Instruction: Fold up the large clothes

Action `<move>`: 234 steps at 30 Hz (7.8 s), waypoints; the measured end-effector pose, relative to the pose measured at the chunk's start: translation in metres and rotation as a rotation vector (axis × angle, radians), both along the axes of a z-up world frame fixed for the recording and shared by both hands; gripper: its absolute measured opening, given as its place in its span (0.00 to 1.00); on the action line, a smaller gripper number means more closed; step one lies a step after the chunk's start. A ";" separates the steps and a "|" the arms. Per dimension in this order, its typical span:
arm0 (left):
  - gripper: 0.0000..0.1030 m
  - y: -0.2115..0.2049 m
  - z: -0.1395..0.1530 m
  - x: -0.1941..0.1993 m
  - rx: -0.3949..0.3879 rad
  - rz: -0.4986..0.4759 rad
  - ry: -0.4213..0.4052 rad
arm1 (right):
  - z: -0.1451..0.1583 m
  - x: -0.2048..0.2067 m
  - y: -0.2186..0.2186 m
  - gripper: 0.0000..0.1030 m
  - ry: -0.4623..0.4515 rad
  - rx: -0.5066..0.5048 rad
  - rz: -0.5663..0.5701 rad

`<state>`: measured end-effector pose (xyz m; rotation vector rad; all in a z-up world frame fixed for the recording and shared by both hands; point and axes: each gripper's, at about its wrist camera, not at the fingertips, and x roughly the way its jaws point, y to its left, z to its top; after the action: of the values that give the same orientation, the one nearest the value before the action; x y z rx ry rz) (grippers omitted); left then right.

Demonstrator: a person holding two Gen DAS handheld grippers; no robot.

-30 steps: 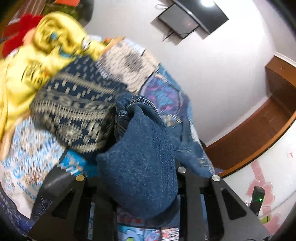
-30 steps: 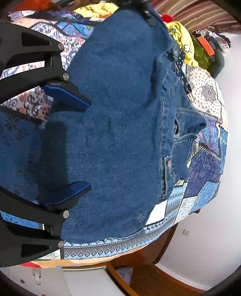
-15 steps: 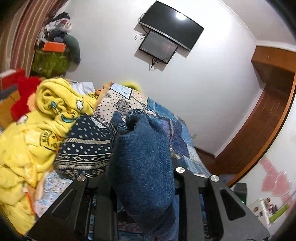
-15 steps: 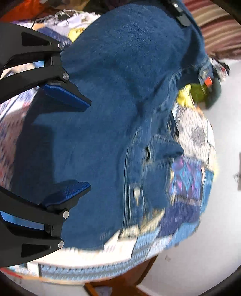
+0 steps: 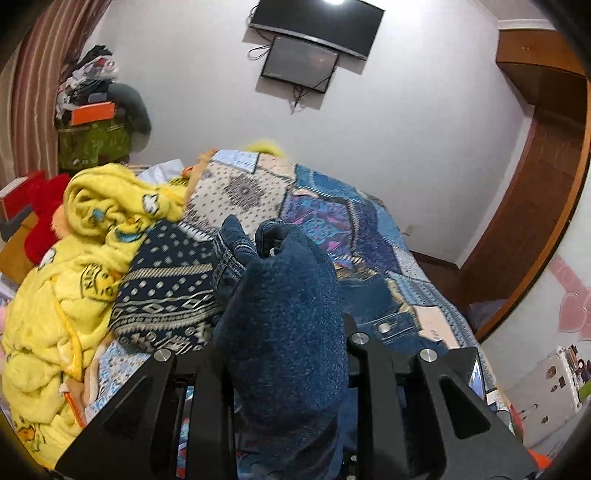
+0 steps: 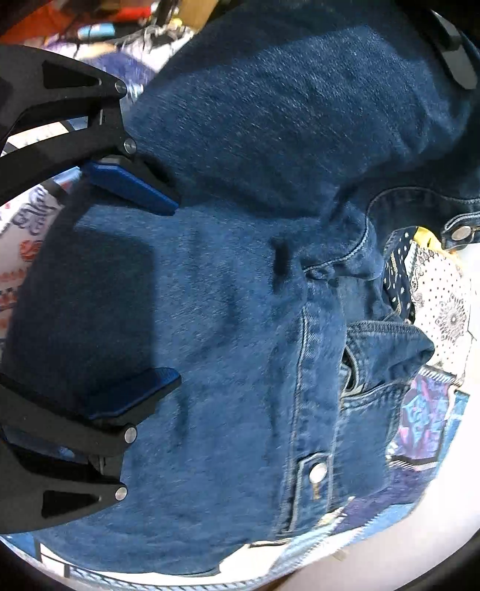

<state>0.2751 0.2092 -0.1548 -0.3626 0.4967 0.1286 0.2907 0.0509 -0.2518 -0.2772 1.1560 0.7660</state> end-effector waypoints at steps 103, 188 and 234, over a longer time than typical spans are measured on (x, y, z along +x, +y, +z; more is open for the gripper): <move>1.00 -0.059 -0.085 0.244 0.274 -0.140 0.439 | 0.018 0.175 -0.142 0.90 -0.139 -0.173 -0.221; 0.48 0.112 0.062 0.072 -0.075 -0.371 0.177 | 0.136 0.096 0.026 0.43 0.100 0.492 -0.013; 0.83 0.149 -0.099 0.030 0.218 -0.057 0.477 | 0.037 0.050 0.097 0.65 -0.046 0.206 0.030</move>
<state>0.3054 0.3586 -0.2534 -0.0996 0.9544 0.2139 0.3402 0.1479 -0.2146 -0.1398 1.0224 0.8934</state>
